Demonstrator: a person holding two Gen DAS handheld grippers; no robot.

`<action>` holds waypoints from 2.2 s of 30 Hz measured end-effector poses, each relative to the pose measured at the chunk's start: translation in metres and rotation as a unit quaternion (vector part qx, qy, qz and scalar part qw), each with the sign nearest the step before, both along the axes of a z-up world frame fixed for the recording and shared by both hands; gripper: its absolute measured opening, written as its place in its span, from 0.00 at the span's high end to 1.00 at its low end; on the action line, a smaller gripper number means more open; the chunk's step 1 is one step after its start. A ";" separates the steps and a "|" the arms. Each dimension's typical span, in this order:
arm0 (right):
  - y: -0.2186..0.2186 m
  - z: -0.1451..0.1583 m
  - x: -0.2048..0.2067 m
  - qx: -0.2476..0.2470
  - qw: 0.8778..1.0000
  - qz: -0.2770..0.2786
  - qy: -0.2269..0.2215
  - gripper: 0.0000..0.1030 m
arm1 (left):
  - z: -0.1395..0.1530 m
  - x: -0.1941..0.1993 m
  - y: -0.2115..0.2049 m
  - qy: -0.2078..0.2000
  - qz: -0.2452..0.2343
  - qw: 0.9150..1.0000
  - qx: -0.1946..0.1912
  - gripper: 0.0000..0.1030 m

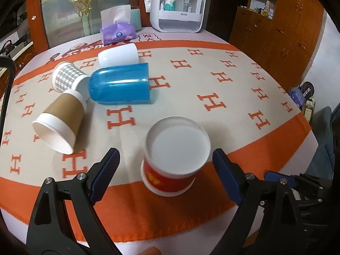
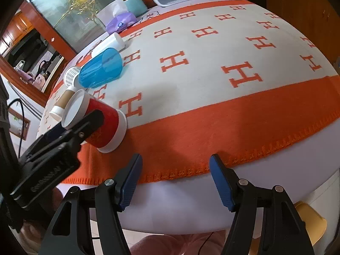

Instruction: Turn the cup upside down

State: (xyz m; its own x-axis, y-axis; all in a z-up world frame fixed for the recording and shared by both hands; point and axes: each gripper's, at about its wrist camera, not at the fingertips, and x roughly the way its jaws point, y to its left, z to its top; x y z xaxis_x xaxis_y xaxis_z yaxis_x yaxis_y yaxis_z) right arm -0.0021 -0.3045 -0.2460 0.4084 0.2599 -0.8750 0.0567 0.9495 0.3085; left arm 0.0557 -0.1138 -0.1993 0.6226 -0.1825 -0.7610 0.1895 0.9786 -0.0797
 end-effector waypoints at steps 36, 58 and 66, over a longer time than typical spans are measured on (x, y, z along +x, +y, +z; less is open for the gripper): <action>0.087 0.223 -0.023 -0.045 0.992 0.066 -0.098 0.23 | 0.172 -0.061 0.086 0.006 0.104 0.994 0.040 0.15; 0.099 0.239 -0.014 -0.059 0.990 0.070 -0.109 0.23 | 0.177 -0.056 0.090 0.002 0.116 0.993 0.037 0.15; 0.095 0.239 -0.013 -0.059 0.990 0.070 -0.110 0.23 | 0.178 -0.055 0.089 0.002 0.117 0.992 0.037 0.15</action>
